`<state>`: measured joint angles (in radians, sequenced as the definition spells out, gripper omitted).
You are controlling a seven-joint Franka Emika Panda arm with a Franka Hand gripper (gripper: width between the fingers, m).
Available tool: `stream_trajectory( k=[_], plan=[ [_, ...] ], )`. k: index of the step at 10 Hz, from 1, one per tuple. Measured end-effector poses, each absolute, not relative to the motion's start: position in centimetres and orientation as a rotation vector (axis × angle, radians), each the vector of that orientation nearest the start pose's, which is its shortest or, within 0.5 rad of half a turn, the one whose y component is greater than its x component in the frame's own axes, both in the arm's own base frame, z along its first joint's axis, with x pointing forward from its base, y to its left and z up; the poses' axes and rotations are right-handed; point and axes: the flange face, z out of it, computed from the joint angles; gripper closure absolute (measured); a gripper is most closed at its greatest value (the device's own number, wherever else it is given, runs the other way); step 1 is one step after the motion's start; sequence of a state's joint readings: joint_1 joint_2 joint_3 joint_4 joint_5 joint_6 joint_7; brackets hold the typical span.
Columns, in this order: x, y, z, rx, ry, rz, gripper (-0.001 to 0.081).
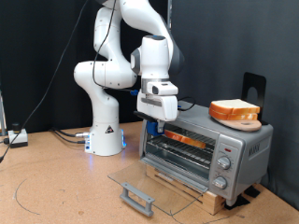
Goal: Make a piece of toast with the oven
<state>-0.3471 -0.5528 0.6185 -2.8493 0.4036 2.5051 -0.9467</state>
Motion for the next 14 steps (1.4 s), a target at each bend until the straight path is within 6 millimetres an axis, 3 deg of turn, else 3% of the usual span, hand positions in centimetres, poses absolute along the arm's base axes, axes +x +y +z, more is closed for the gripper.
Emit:
stream_trajectory(
  k=[2, 8, 14],
  plan=[
    [35.0, 6.2, 33.3, -2.975, -1.370, -0.210, 0.0415],
    [35.4, -0.4, 32.3, -3.001, -1.497, -0.151, 0.0415],
    [35.5, -2.6, 33.2, -2.931, -1.463, -0.240, 0.0415]
  ],
)
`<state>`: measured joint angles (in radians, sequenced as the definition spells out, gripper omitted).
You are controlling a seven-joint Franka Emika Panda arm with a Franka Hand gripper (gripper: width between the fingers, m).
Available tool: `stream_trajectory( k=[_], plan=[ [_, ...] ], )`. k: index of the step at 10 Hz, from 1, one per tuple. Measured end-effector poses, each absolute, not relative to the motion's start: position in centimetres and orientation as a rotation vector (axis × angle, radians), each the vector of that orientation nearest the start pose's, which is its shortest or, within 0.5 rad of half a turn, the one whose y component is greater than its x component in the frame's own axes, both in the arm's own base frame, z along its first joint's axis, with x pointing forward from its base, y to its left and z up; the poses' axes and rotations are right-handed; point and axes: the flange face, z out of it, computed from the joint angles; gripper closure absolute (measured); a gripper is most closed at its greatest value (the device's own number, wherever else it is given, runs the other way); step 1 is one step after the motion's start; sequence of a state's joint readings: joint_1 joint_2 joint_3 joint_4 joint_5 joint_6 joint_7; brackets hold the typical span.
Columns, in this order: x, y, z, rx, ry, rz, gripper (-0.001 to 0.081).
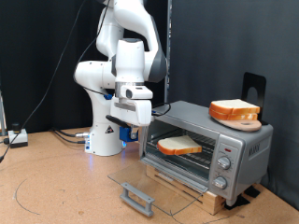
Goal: Make a piece of toast with the oven
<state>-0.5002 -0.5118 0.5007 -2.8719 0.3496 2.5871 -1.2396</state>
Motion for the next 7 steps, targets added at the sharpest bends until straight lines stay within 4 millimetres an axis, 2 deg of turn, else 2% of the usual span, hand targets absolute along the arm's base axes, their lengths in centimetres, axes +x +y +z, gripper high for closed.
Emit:
stream_trajectory(
  k=[3, 7],
  plan=[
    [35.0, -2.0, 32.7, -2.883, -1.444, -0.159, 0.0415],
    [34.8, -0.4, 32.2, -2.868, -1.406, -0.165, 0.0415]
  ],
)
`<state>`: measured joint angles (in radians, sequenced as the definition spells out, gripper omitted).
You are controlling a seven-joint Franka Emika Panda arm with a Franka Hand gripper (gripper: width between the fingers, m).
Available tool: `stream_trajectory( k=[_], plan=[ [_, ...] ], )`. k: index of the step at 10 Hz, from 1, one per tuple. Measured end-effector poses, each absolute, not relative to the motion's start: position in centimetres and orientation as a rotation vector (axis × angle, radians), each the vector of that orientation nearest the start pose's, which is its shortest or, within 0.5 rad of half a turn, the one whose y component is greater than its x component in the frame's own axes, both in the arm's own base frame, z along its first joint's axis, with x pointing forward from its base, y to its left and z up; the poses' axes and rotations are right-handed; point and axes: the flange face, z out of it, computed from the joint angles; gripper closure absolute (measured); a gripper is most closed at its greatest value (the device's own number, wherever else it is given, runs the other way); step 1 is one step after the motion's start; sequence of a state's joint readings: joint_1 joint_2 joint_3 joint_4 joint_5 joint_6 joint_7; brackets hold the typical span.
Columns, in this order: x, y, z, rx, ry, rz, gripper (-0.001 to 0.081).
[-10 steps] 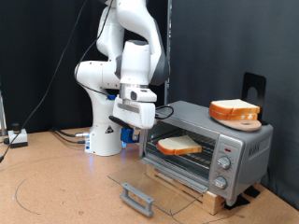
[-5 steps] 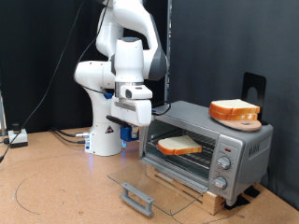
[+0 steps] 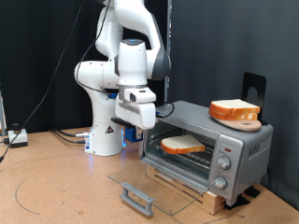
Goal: Make a piece of toast with the oven
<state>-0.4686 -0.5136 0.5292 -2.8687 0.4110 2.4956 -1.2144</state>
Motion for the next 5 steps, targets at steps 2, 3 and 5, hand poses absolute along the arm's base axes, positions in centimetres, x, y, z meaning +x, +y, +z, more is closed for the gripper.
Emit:
stream_trajectory(
  k=[2, 3, 5],
  plan=[
    [34.8, 0.6, 32.0, -2.868, -1.374, -0.167, 0.0415],
    [34.7, 1.1, 31.8, -2.866, -1.357, -0.161, 0.0415],
    [34.6, 2.0, 31.4, -2.859, -1.326, -0.138, 0.0415]
  ],
)
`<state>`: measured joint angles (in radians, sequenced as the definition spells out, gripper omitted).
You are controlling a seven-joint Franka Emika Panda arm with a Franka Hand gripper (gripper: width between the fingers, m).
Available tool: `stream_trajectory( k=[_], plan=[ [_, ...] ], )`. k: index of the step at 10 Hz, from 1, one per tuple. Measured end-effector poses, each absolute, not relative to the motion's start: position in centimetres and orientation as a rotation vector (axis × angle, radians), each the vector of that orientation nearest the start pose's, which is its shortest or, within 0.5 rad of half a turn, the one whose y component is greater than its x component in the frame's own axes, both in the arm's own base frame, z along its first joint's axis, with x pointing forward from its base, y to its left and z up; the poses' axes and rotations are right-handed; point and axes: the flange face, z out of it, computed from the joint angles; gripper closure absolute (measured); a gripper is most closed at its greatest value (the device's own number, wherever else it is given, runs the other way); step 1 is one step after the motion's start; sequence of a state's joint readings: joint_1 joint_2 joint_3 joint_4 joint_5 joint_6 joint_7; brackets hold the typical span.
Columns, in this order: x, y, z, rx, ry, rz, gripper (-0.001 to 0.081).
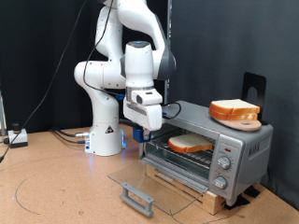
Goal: Make a piece of toast with the oven
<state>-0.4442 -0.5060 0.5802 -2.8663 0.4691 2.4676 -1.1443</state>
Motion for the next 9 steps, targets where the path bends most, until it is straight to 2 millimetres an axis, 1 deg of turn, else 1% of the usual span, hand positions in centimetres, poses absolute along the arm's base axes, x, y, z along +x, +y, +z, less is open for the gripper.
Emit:
stream_trajectory(
  k=[2, 3, 4, 6, 9],
  plan=[
    [34.7, 2.2, 31.5, -2.857, -1.290, -0.183, 0.0415],
    [34.9, 1.7, 31.9, -2.858, -1.265, -0.256, 0.0415],
    [35.0, 0.5, 32.4, -2.853, -1.240, -0.299, 0.0415],
    [35.2, -2.5, 33.5, -2.879, -1.149, -0.345, 0.0415],
    [35.0, -7.2, 34.6, -2.930, -1.012, -0.304, 0.0415]
  ],
)
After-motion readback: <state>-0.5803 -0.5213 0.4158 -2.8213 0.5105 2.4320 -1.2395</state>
